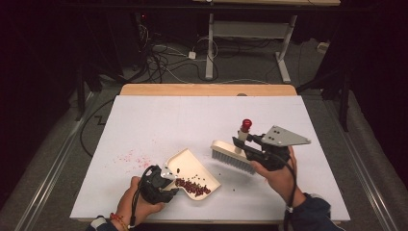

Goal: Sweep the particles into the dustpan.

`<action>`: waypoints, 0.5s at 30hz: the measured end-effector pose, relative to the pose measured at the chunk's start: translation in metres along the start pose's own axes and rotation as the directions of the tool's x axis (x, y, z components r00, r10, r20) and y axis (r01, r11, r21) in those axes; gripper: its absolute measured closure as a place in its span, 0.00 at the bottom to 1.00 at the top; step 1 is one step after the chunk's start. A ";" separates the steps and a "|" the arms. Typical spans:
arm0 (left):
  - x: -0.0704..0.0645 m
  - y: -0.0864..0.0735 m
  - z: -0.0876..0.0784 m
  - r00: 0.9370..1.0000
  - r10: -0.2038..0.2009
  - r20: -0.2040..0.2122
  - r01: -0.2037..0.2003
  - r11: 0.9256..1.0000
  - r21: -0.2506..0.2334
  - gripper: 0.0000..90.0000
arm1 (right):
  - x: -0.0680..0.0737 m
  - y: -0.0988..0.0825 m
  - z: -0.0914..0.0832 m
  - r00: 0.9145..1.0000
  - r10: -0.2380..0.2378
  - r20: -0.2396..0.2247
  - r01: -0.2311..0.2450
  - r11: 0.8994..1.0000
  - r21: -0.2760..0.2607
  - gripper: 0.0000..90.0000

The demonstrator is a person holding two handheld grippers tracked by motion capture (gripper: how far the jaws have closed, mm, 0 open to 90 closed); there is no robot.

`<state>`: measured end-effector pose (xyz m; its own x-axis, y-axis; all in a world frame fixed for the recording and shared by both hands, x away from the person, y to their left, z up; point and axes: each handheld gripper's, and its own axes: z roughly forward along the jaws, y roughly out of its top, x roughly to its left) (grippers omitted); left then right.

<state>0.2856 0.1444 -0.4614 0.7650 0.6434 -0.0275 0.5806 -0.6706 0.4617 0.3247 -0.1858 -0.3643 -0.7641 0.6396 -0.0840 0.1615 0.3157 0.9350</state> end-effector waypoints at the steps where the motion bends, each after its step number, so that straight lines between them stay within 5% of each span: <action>1: 0.000 0.000 0.000 1.000 0.001 0.001 -0.001 1.000 0.000 0.71 | -0.003 -0.001 -0.008 1.000 0.003 -0.025 -0.002 1.000 0.009 0.77; 7: 0.001 -0.001 0.000 1.000 0.008 0.000 -0.008 1.000 0.006 0.71 | -0.011 -0.010 -0.050 0.993 0.011 -0.113 -0.005 0.999 0.054 0.77; 15: 0.001 -0.004 -0.002 1.000 0.009 0.005 -0.009 1.000 0.009 0.71 | -0.005 -0.024 -0.071 0.987 -0.014 -0.160 0.035 0.991 0.129 0.77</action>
<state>0.2842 0.1483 -0.4617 0.7713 0.6358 -0.0276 0.5764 -0.6795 0.4539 0.2801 -0.2460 -0.3621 -0.8564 0.5147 -0.0404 0.2144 0.4257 0.8791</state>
